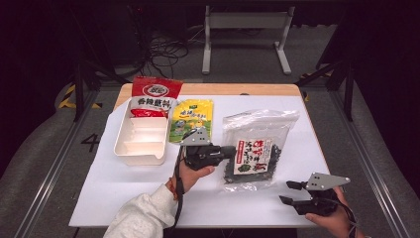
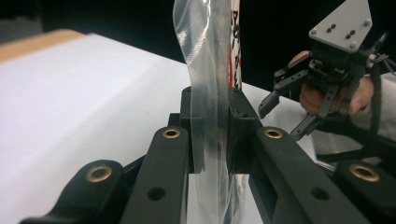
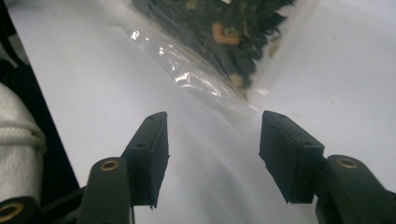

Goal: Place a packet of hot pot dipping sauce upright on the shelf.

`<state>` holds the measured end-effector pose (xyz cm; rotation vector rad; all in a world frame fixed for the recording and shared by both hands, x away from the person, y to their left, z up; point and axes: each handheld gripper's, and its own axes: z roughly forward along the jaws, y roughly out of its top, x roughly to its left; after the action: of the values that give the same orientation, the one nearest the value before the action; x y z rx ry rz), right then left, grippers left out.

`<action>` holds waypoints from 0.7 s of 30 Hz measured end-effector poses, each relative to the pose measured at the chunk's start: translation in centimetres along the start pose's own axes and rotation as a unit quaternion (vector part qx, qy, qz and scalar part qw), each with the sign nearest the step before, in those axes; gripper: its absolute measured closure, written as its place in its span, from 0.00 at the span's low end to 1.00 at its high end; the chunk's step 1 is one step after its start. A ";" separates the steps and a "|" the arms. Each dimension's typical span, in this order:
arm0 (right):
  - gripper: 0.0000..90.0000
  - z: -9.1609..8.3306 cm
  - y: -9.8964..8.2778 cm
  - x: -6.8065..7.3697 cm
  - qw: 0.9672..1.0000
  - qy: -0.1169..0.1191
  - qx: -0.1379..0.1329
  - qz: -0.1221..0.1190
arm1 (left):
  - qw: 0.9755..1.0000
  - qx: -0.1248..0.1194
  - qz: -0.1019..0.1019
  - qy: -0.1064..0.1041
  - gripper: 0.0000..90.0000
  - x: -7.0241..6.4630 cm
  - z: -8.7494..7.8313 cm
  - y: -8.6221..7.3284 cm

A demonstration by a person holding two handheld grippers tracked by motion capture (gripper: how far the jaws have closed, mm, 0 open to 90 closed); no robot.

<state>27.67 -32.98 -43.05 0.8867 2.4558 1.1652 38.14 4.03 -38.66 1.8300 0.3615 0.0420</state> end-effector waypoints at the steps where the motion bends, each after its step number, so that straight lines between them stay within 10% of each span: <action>1: 0.43 0.0 0.0 -0.1 1.000 -0.008 -0.003 0.006 | 1.000 -0.003 0.006 0.006 0.90 -0.1 -0.4 0.2; 13: 0.34 0.1 0.2 -1.0 0.998 -0.041 -0.029 0.039 | 0.998 -0.027 0.037 0.046 0.90 -0.4 -4.6 0.9; 21: 0.27 0.8 1.1 -0.8 0.998 -0.059 -0.037 0.010 | 0.996 -0.044 0.056 0.056 0.90 -0.7 -6.9 1.3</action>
<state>29.09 -32.48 -42.70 0.9325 2.3009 1.1670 36.31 9.99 -35.35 1.7635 0.3301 0.2369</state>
